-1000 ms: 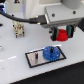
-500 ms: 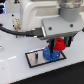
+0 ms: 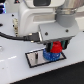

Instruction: Insert the blue gear onto the right peg, followed by the red gear

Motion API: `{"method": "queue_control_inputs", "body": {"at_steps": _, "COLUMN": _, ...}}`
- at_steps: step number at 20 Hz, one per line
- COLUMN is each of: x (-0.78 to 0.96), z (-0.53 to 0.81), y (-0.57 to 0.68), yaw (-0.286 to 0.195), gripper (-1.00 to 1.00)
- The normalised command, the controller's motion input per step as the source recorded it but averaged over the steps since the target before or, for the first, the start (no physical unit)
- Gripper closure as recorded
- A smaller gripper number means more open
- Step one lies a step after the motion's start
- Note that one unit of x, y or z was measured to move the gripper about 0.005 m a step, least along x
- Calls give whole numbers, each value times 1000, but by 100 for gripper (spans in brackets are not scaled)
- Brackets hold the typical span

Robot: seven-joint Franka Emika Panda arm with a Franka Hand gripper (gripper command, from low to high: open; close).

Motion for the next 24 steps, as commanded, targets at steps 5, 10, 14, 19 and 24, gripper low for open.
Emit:
{"method": "queue_control_inputs", "body": {"at_steps": 5, "x": 13, "z": 76, "y": 1, "yaw": 0, "gripper": 100}}
{"method": "queue_control_inputs", "body": {"at_steps": 10, "x": 9, "z": 142, "y": -13, "yaw": 0, "gripper": 100}}
{"method": "queue_control_inputs", "body": {"at_steps": 14, "x": 20, "z": 183, "y": 9, "yaw": 0, "gripper": 100}}
{"method": "queue_control_inputs", "body": {"at_steps": 19, "x": 9, "z": 91, "y": -22, "yaw": 0, "gripper": 100}}
{"method": "queue_control_inputs", "body": {"at_steps": 24, "x": 39, "z": -7, "y": -16, "yaw": 0, "gripper": 100}}
